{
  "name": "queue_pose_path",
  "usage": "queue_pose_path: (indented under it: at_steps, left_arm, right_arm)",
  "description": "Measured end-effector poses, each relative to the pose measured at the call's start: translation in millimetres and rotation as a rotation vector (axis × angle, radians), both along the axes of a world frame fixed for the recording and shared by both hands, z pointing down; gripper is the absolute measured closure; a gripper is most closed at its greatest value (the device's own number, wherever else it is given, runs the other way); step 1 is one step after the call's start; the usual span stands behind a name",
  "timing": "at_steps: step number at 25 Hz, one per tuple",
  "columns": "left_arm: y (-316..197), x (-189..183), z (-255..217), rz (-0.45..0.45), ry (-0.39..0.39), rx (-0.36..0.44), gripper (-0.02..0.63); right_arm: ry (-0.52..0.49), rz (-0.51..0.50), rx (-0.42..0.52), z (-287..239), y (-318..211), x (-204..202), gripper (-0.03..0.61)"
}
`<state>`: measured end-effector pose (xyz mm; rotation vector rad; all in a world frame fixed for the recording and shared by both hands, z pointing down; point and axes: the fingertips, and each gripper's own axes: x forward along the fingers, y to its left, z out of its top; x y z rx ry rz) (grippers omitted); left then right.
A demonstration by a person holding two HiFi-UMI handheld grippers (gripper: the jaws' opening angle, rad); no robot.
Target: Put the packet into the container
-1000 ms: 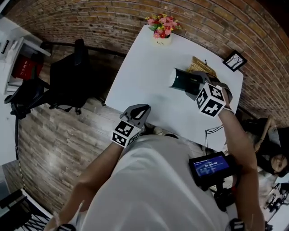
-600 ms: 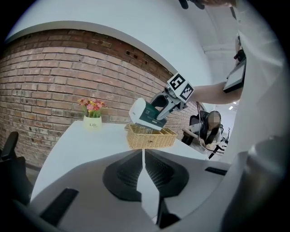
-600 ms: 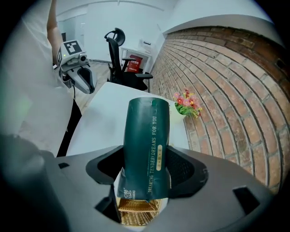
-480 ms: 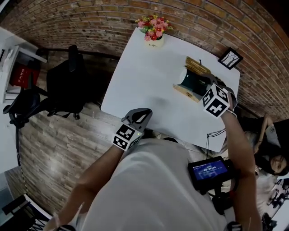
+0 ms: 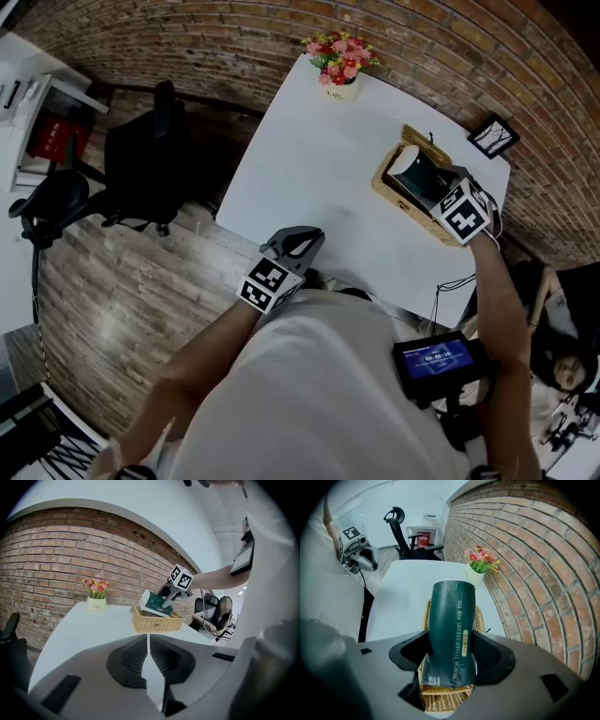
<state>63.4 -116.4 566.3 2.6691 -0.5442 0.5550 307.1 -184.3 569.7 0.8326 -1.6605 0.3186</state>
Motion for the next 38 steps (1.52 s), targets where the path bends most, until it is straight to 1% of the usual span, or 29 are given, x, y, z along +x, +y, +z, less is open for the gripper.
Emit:
queue_pose_path:
  at_steps: [4,7,12,16,20,23,24,27,30,34,38]
  left_arm:
    - [-2,-7,0,-0.028,-0.004,-0.001,0.588]
    - [-5,-13,0,-0.048,-0.006,-0.001,0.588]
    - [-6,-25,3,-0.09,-0.017,-0.007,0.588]
    - [-4,-34,5,-0.116,-0.028,-0.01,0.588]
    - [-6,-42,4,-0.143,-0.038,-0.006,0.588]
    - [-5,-48,5,-0.158,-0.052,-0.006,0.588]
    - [-4,-48,4,-0.16,-0.051,-0.003,0.588]
    - [-1,-48,5,-0.16,-0.052,0.004,0.588]
    - [-1,-47,3,-0.149,-0.048,0.013,0.588]
    - [0,-43,-3,-0.137,-0.039,0.019,0.588]
    - [6,-38,-5,-0.112,-0.038,0.025,0.588]
  right_arm:
    - [-0.008,-0.007,-0.052,13,-6,-6,0.278]
    - [0.02,-0.002,-0.102,25,-7,-3,0.278]
    - [0.031,-0.018,-0.139,48,-15,-1,0.278]
    - [0.035,0.014,-0.221,63,-6,-2,0.278]
    - [0.055,-0.001,-0.227,75,-9,-1,0.278]
    - [0.044,0.003,-0.268,81,-2,-3,0.275]
    - [0.047,-0.009,-0.26,82,-4,-2,0.276]
    - [0.071,-0.033,-0.199,82,-14,2,0.267]
    - [0.085,-0.025,-0.142,77,-18,2,0.232]
    - [0.079,-0.01,-0.095,64,-19,3,0.23]
    - [0.066,0.026,-0.038,48,-17,8,0.231]
